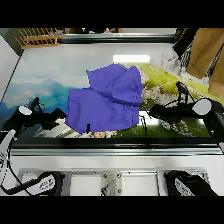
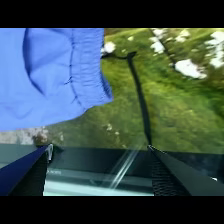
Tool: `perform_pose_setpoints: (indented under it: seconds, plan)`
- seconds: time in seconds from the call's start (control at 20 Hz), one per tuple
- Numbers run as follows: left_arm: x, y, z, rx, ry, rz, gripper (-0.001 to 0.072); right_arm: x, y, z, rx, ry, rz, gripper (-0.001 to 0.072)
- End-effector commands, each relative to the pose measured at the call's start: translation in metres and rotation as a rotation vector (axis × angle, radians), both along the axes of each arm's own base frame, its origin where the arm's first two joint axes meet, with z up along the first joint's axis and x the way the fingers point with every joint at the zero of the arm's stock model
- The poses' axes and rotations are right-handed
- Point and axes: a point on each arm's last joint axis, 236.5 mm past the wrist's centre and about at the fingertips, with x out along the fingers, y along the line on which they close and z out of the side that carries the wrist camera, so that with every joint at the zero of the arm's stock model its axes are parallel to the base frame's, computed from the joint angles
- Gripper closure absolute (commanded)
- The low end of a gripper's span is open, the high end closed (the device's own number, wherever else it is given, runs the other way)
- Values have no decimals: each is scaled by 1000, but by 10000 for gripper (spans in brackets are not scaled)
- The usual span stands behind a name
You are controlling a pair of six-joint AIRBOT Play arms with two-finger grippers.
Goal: Fold the clothes and pants, and hang the long-sleeved shirts on hangers.
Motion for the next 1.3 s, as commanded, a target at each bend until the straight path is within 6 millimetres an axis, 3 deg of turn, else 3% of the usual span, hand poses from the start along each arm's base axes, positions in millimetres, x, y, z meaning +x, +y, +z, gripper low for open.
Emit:
perform_pose_setpoints:
  seconds: [0.0,0.2,0.4,0.45,0.55,0.75,0.85,1.05,1.25]
  plan:
    - [-3,-24,-17,-61,37,-26,1,-8,27,-3,54,-1,33,66]
    - [-3,-40,-22,-55,39,-68,4,-9,33,-1,74,0,36,66]
    - [0,-50,-22,-43,21,-98,667,-9,33,-3,82,19,10,67]
    - [0,-50,-21,-42,19,-99,699,-9,32,-6,88,38,-16,67]
    - [2,-50,-16,-34,-1,-110,699,-11,26,-25,99,102,-128,67]
    - [10,-47,10,0,-96,-153,699,-19,25,-80,140,223,-374,67]
    - [12,-48,18,9,-123,-172,699,-16,37,-100,142,216,-411,67]
    - [12,-48,20,10,-129,-175,699,5,79,-123,201,164,-437,67]
    - [12,-48,20,10,-129,-175,699,21,91,-140,209,124,-470,68]
